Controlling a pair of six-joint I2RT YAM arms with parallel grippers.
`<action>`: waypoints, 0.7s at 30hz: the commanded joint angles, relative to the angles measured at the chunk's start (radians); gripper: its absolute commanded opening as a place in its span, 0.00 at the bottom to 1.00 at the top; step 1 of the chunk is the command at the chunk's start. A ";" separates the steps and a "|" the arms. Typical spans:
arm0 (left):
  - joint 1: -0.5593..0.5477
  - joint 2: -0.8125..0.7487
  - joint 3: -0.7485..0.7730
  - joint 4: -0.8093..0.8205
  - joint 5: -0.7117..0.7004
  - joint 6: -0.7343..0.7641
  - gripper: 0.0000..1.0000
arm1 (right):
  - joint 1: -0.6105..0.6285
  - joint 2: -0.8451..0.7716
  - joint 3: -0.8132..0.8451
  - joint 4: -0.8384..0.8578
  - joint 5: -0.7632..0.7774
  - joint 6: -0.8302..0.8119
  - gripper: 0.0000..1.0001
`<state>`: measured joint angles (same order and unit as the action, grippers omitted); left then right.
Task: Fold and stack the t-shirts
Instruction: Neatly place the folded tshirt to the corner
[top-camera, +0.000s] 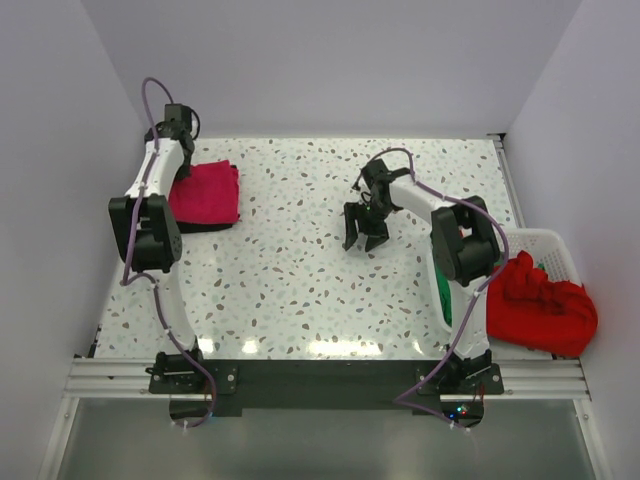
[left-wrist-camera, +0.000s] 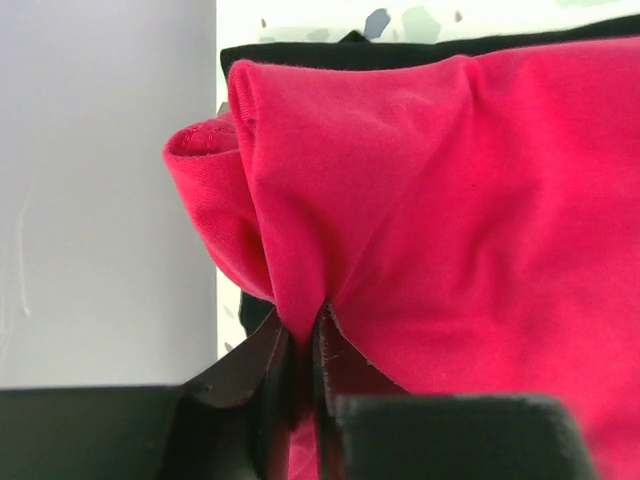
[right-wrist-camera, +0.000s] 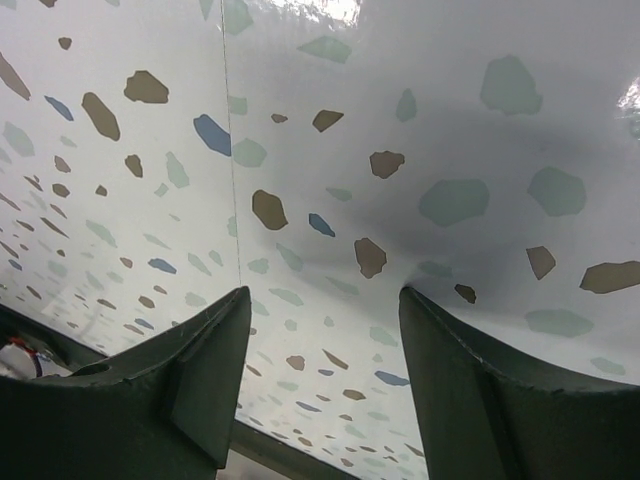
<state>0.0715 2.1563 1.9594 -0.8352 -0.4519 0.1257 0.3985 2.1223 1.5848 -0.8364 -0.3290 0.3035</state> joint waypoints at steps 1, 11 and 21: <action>0.039 0.022 0.044 0.041 -0.010 -0.009 0.37 | 0.005 -0.051 -0.023 -0.029 0.033 -0.024 0.65; 0.047 -0.009 0.064 0.028 0.048 -0.194 0.78 | 0.003 -0.173 -0.095 0.033 0.061 -0.021 0.66; -0.145 -0.416 -0.364 0.327 0.113 -0.403 0.79 | 0.005 -0.312 -0.196 0.152 0.108 -0.006 0.66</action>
<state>0.0368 1.8919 1.6539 -0.6643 -0.3428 -0.1844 0.3985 1.8809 1.4174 -0.7597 -0.2577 0.2951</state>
